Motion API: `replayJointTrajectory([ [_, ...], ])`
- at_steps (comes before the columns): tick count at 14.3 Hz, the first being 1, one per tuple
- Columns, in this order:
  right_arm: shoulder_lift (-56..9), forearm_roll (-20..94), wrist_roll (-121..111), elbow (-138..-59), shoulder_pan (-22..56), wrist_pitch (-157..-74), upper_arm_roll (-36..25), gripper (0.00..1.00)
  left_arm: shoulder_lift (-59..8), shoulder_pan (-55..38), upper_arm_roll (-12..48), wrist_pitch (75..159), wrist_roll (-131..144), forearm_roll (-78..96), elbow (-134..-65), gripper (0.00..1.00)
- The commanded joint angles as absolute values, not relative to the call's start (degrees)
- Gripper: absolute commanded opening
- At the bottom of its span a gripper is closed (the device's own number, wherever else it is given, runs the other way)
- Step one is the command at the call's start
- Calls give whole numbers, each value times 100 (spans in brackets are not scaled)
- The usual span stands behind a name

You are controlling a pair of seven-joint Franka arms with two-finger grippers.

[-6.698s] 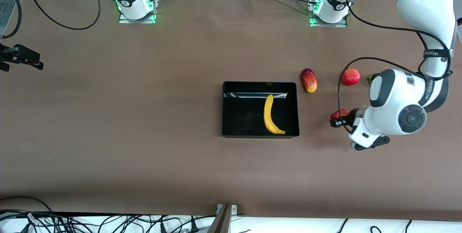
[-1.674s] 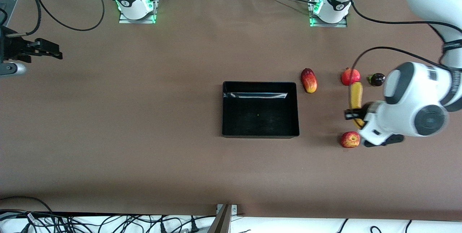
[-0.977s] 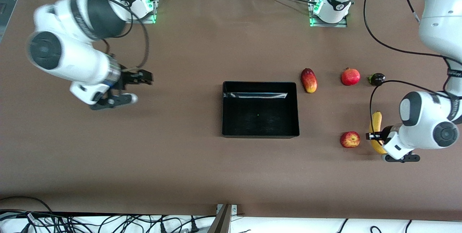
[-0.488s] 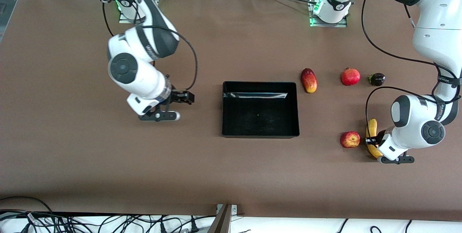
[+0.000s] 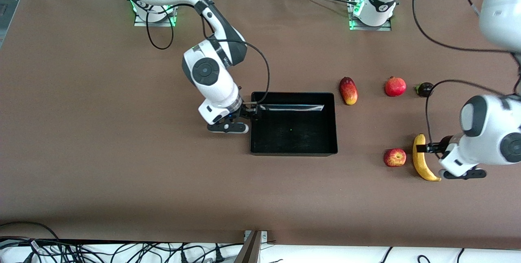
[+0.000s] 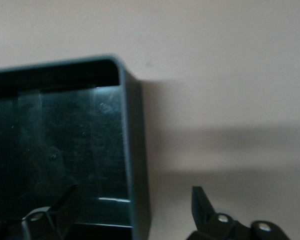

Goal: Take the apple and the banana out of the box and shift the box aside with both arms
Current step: 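Place the banana beside the apple while the right gripper reaches the tray, then grip the tray rim with the right gripper and drag it aside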

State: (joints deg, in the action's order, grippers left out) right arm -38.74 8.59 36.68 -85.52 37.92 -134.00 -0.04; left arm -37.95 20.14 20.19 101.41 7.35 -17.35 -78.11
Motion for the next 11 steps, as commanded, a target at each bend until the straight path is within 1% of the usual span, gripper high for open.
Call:
replayJointTrajectory([
  [1,-4156,817,3920,-8481,4086,-13771,-88,52,-2649,1768,2039,9441,992,-1259,-8112,100],
  [2,-4244,817,3929,-8490,4122,-13886,-105,29,-2297,1697,2039,9283,1080,-1031,-8112,100],
  [3,-4297,791,3920,-8490,4139,-13939,-105,12,-1946,1653,2039,9107,1072,-811,-8191,100],
  [4,-4307,748,3920,-8499,4131,-13939,-114,0,-1586,1574,2030,9053,1081,-669,-8313,100],
  [6,-4298,730,3903,-8517,4122,-13931,-123,0,-891,1547,1960,9026,1003,-379,-8699,100],
  [8,-4280,721,3806,-8534,4078,-13896,-140,0,-188,1538,1838,9053,827,-317,-9243,100],
  [9,-4245,721,3753,-8543,4026,-13843,-202,0,94,1503,1698,9079,635,-186,-9498,100],
  [11,-4035,721,3683,-8534,4017,-13432,-438,0,473,1197,1207,9070,248,-53,-9764,100],
])
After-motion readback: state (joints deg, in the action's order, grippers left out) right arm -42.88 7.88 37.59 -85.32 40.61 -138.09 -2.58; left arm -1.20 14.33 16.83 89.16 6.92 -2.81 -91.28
